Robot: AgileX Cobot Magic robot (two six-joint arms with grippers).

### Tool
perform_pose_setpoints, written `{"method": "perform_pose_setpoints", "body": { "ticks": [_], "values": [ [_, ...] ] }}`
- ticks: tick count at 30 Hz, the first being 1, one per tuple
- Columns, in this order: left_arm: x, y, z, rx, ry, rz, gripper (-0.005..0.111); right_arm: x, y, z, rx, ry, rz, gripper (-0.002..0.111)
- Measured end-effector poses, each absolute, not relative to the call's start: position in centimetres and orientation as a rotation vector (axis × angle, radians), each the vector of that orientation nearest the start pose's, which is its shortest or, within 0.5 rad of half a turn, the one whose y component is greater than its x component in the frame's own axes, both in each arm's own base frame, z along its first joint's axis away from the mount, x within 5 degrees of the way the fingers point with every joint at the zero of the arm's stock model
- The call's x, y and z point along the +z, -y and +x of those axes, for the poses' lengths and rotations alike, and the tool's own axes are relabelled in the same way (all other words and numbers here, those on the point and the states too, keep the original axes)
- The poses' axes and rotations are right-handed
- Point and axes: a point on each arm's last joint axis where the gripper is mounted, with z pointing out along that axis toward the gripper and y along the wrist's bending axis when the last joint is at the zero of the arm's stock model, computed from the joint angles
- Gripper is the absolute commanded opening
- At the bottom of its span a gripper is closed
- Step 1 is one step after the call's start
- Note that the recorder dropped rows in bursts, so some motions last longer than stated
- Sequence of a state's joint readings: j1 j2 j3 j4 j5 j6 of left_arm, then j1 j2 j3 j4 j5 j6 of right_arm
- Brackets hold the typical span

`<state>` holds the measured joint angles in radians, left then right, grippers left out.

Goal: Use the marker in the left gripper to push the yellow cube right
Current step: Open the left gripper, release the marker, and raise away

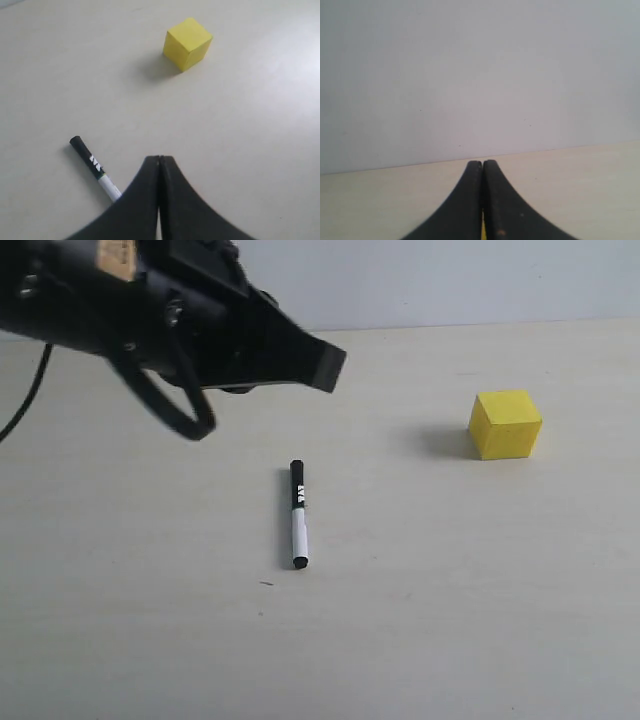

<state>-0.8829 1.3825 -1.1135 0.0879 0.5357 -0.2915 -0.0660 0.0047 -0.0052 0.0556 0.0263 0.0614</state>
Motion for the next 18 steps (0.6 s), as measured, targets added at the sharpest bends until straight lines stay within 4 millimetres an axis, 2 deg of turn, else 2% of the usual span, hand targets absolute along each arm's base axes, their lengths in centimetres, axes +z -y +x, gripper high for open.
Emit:
{"method": "perform_pose_setpoints", "body": {
  "ticks": [2, 5, 18],
  "values": [
    [32.9, 21.9, 18.5, -0.53, -2.191, 0.734, 0.001, 21.2, 0.4, 5.6, 0.042, -1.503, 0.137, 0.0],
    [33.1, 21.1, 17.9, -0.534, -2.179, 0.732, 0.001, 21.2, 0.4, 5.6, 0.042, -1.503, 0.137, 0.0],
    [33.4, 21.0, 17.7, -0.553, -2.173, 0.706, 0.001, 21.2, 0.4, 5.6, 0.042, -1.503, 0.137, 0.0]
  ]
}}
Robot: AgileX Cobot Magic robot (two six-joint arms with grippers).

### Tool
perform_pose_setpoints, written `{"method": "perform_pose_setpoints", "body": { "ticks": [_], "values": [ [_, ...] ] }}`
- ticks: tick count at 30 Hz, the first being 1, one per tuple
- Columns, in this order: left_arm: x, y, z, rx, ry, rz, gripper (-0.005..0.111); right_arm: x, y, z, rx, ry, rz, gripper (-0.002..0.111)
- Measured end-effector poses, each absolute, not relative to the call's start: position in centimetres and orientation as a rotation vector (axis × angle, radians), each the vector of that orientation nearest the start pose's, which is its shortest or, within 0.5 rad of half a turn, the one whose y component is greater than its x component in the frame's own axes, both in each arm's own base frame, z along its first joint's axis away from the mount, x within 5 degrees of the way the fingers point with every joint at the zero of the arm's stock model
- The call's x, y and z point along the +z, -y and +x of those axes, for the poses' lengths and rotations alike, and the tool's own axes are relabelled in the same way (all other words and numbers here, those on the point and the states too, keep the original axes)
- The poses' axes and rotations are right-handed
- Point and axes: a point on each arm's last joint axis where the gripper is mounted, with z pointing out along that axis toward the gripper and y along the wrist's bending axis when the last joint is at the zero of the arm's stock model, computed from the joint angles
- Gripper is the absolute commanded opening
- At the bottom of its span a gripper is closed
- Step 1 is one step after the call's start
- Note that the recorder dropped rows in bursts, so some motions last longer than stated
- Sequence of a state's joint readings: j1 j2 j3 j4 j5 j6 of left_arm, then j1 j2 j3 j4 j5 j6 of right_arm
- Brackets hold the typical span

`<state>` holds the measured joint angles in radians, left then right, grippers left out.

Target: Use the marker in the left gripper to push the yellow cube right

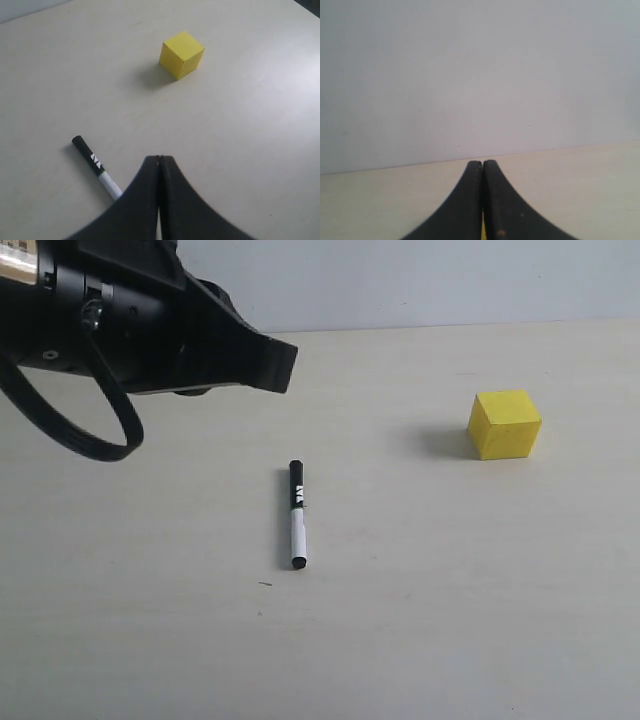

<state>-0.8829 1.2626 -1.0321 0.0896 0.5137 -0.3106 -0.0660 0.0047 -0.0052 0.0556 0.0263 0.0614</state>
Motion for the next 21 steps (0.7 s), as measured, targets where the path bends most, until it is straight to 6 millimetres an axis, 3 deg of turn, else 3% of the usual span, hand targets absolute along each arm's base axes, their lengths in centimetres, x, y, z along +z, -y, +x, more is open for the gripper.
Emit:
{"method": "perform_pose_setpoints", "body": {
  "ticks": [5, 8, 14, 17, 21],
  "values": [
    [33.0, 20.2, 17.1, -0.556, -2.232, 0.66, 0.001, 21.2, 0.4, 5.6, 0.042, -1.503, 0.137, 0.0],
    [33.2, 18.0, 15.9, -0.597, -2.242, 0.565, 0.001, 21.2, 0.4, 5.6, 0.042, -1.503, 0.137, 0.0],
    [32.7, 10.6, 11.8, -0.78, -2.058, 0.252, 0.001, 21.2, 0.4, 5.6, 0.042, -1.503, 0.137, 0.0],
    [31.3, 7.1, 10.0, -0.771, -1.944, 0.102, 0.001, 21.2, 0.4, 5.6, 0.042, -1.503, 0.137, 0.0],
    [28.7, 4.1, 8.1, -0.694, -1.863, -0.052, 0.001, 21.2, 0.4, 5.6, 0.044, -1.503, 0.138, 0.0]
  ]
}}
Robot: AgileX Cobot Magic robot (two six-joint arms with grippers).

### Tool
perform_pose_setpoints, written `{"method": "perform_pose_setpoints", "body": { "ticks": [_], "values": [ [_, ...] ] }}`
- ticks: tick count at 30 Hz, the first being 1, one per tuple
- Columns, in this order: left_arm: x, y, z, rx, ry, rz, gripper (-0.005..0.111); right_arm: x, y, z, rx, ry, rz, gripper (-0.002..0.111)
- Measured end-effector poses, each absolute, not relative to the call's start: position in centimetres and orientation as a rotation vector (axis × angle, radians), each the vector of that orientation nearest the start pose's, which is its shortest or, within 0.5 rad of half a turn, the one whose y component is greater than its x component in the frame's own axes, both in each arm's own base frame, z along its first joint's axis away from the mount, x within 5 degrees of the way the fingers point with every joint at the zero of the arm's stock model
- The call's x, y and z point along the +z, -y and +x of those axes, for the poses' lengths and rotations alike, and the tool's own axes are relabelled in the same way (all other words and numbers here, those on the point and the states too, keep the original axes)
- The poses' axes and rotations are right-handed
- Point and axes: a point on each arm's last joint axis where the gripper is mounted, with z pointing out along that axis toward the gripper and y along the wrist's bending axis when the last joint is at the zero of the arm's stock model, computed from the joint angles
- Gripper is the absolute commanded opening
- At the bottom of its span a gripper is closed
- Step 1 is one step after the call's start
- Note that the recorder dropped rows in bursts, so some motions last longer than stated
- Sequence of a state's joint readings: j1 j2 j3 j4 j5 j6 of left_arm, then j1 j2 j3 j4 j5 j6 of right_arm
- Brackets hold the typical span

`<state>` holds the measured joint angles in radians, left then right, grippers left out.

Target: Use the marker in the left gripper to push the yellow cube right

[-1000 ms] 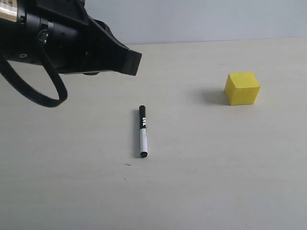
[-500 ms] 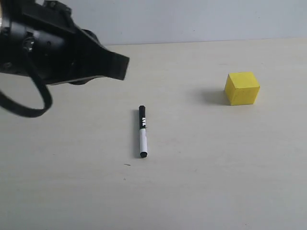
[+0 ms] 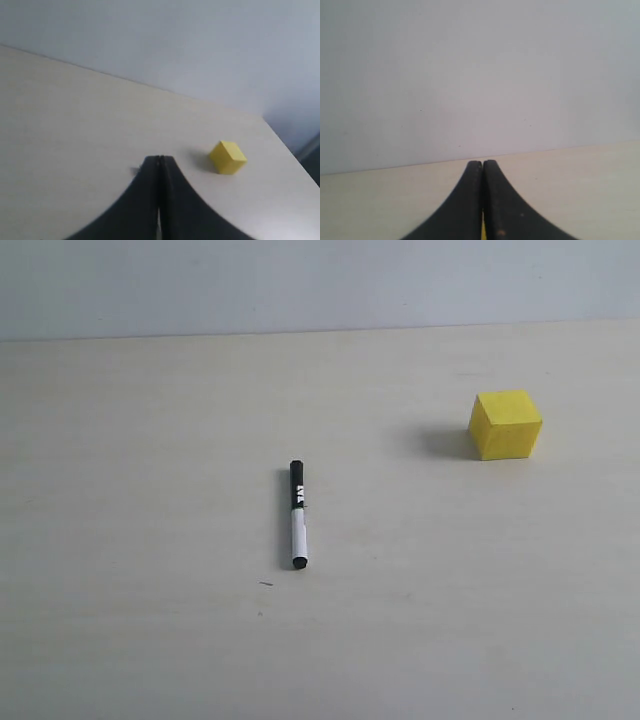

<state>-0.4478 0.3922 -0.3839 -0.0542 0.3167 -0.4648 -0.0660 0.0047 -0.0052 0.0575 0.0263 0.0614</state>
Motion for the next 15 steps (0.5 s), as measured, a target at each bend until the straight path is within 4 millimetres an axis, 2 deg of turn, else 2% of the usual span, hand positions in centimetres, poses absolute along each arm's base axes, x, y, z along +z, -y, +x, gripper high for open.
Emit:
{"method": "perform_pose_setpoints", "body": {
  "ticks": [4, 8, 15],
  "values": [
    [26.4, 2.3, 6.5, -0.6, -1.748, -0.125, 0.001, 21.2, 0.4, 5.6, 0.044, -1.503, 0.138, 0.0],
    [24.3, 1.5, 5.2, -0.542, -1.652, -0.142, 0.001, 21.2, 0.4, 5.6, 0.044, -1.503, 0.138, 0.0],
    [21.0, 1.1, 5.4, -0.472, -1.647, -0.19, 0.001, 21.2, 0.4, 5.6, 0.044, -1.503, 0.138, 0.0]
  ]
}}
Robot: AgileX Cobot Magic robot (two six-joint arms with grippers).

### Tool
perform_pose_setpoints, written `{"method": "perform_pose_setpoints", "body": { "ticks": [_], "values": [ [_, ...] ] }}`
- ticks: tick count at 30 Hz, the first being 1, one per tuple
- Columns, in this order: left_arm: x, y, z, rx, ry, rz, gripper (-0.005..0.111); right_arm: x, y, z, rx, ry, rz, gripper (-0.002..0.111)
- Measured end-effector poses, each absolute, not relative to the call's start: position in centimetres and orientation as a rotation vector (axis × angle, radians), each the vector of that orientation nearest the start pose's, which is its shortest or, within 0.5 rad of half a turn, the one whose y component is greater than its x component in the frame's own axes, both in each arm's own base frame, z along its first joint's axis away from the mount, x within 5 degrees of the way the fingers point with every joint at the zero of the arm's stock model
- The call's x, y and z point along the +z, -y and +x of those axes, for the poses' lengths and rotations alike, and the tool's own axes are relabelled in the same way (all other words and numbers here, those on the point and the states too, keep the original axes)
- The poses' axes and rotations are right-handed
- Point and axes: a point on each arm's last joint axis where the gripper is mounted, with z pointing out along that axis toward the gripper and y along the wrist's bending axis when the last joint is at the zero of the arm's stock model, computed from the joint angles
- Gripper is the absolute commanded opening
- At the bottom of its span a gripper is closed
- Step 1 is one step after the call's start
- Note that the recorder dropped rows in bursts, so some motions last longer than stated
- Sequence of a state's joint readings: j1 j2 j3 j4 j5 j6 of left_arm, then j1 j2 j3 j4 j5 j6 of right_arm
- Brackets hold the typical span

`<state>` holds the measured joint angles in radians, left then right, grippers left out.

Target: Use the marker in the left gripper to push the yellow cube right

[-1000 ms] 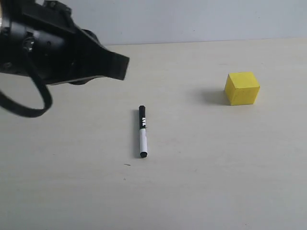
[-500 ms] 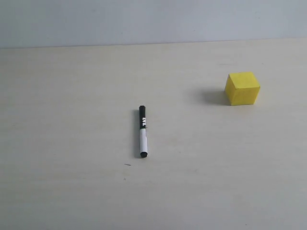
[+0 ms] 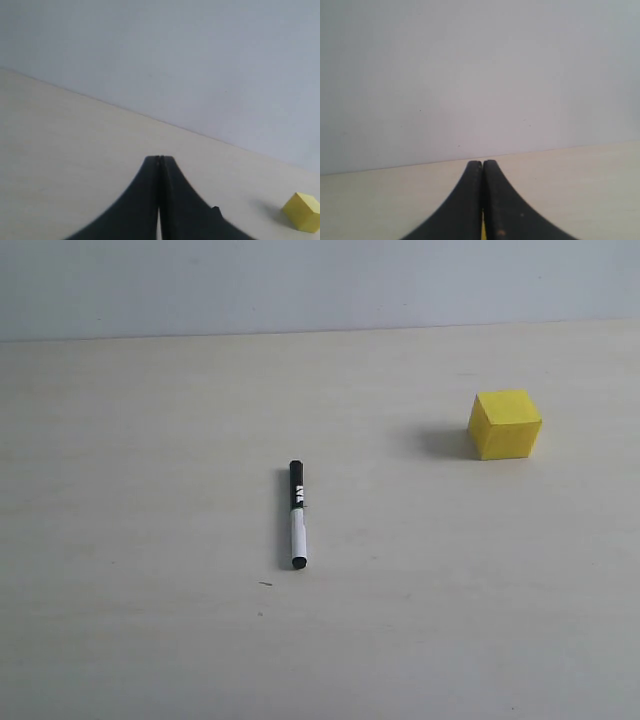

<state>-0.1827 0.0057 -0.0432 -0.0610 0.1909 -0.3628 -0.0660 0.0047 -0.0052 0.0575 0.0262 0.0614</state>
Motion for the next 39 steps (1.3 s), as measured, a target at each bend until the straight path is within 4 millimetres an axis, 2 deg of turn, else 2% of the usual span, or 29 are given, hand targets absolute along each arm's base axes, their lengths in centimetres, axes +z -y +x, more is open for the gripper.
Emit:
{"method": "perform_pose_setpoints", "body": {
  "ticks": [3, 9, 20, 39],
  "values": [
    [20.06, 1.06, 5.54, -0.451, -1.652, -0.187, 0.001, 21.23, 0.36, 5.64, 0.044, -1.503, 0.138, 0.0],
    [20.0, 1.06, 5.56, -0.424, -1.648, -0.157, 0.001, 21.23, 0.36, 5.64, 0.044, -1.503, 0.138, 0.0],
    [20.23, 1.03, 5.58, -0.151, -1.61, 0.132, 0.001, 21.23, 0.36, 5.64, 0.044, -1.503, 0.138, 0.0],
    [20.2, 1.0, 5.58, -0.149, -1.613, 0.127, 0.001, 21.23, 0.36, 5.64, 0.044, -1.503, 0.138, 0.0]
  ]
}}
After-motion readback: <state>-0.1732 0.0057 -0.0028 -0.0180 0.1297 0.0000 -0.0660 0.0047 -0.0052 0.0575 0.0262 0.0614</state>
